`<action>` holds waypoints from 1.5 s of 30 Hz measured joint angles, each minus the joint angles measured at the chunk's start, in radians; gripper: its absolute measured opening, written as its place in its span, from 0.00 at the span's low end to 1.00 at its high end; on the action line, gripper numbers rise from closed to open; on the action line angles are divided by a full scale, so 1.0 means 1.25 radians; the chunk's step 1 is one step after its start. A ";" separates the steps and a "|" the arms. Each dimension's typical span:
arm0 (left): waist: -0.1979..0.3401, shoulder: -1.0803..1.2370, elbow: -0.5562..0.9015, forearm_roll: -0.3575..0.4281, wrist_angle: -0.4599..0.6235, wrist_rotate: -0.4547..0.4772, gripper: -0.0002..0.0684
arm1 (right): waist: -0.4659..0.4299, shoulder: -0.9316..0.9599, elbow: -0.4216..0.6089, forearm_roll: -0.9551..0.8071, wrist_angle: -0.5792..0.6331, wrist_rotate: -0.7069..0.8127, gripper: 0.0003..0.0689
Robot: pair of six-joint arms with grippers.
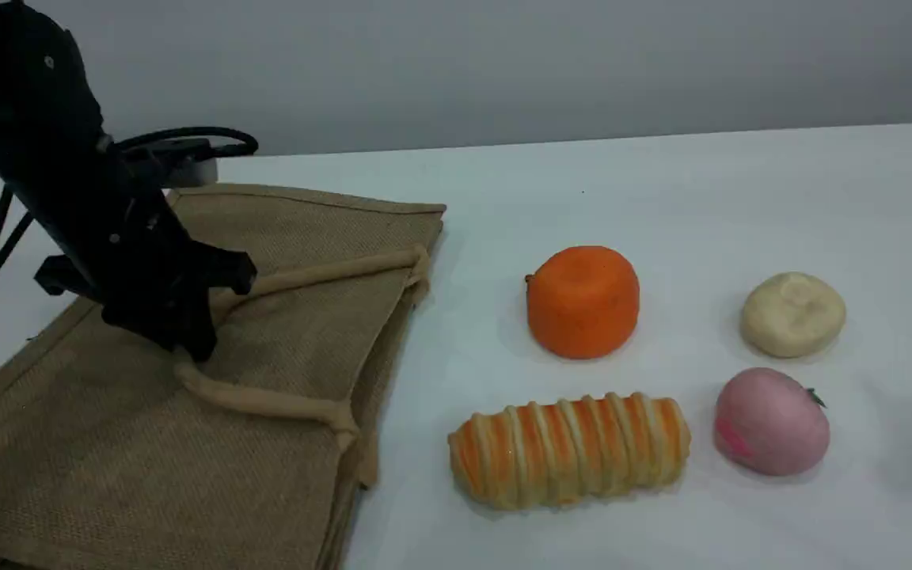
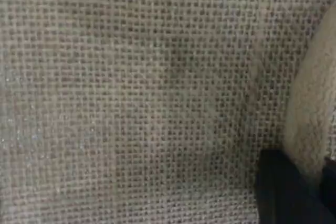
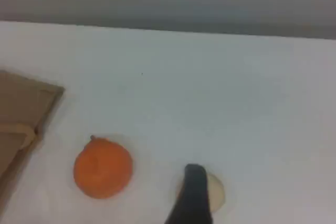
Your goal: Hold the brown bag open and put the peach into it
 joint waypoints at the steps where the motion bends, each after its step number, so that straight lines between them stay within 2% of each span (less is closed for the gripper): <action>1: 0.000 -0.003 0.000 0.000 0.003 0.018 0.13 | 0.000 0.000 0.000 -0.001 0.008 0.000 0.82; 6: 0.000 -0.039 -0.039 0.005 0.065 0.103 0.13 | 0.000 0.004 0.001 0.001 0.041 0.000 0.82; 12: 0.000 -0.091 -0.157 0.001 0.232 0.227 0.13 | 0.000 0.050 0.002 0.001 0.093 -0.011 0.82; 16: 0.000 -0.103 -0.239 -0.004 0.345 0.280 0.13 | 0.000 0.094 0.002 0.005 0.096 -0.011 0.82; 19: 0.000 -0.103 -0.300 -0.041 0.429 0.320 0.13 | 0.000 0.132 0.002 0.006 0.096 -0.011 0.82; 24: 0.000 -0.103 -0.398 -0.121 0.559 0.445 0.13 | 0.000 0.198 0.002 0.006 0.096 -0.025 0.82; 26: 0.000 -0.103 -0.433 -0.146 0.602 0.469 0.13 | 0.000 0.225 0.002 0.006 0.098 -0.033 0.82; 38: -0.001 -0.103 -0.631 -0.264 0.621 0.570 0.13 | 0.000 0.346 0.002 0.007 0.114 -0.033 0.82; 45: -0.044 -0.104 -0.680 -0.268 0.619 0.618 0.13 | 0.000 0.397 0.002 0.053 0.123 -0.072 0.82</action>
